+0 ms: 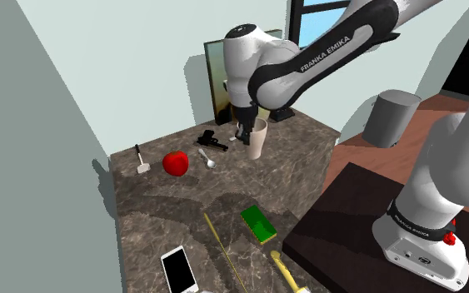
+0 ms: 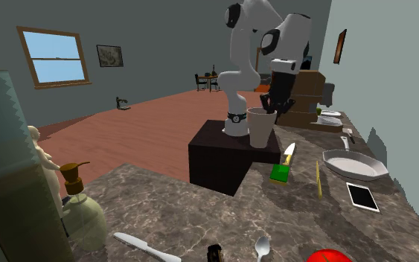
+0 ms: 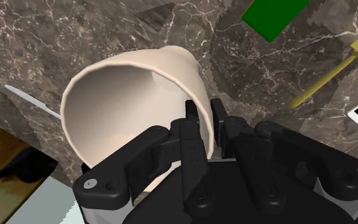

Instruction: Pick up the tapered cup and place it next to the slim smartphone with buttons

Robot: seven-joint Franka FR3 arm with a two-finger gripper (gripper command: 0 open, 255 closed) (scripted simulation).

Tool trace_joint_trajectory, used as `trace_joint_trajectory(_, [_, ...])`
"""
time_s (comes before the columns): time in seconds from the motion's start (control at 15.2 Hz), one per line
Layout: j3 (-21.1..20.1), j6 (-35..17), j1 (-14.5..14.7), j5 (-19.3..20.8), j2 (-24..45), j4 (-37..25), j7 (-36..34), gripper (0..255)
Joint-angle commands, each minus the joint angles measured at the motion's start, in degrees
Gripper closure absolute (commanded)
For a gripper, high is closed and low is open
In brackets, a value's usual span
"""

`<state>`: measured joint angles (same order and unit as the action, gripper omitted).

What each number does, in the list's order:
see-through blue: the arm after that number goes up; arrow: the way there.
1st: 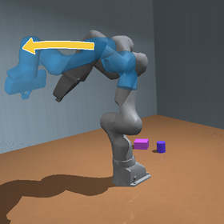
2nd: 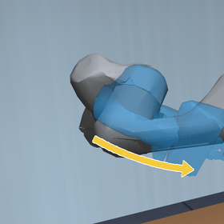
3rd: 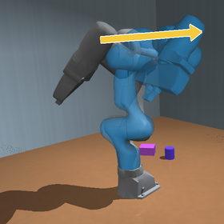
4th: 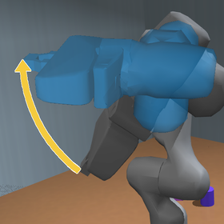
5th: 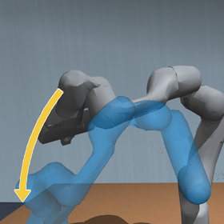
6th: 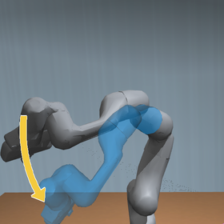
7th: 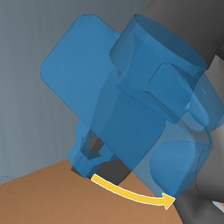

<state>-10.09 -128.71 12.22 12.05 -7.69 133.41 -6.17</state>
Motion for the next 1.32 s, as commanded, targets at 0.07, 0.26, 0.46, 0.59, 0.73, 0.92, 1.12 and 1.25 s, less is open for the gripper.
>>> trace_joint_trajectory(0.07, [-2.51,1.07,2.06,-0.67,-1.49,1.09,-4.06,255])
trace_joint_trajectory(0.26, [-5.15,2.12,4.09,-1.26,-1.92,1.2,-8.23,255])
trace_joint_trajectory(0.46, [-7.85,3.25,6.09,-1.77,-1.8,0.7,-12.48,255])
trace_joint_trajectory(0.59, [-9.66,4.04,7.39,-2.02,-1.4,0.03,-15.36,255])
trace_joint_trajectory(0.73, [-11.47,4.86,8.67,-2.16,-0.74,-0.91,-18.3,255])
trace_joint_trajectory(0.92, [-13.12,4.88,9.74,-1.91,0.46,-1.56,-21.24,255])
trace_joint_trajectory(1.12, [-13.27,2.66,9.63,-1.01,1.76,-0.42,-22.2,255])
trace_joint_trajectory(1.25, [-13.36,1.18,9.56,-0.34,2.69,0.27,-22.9,255])
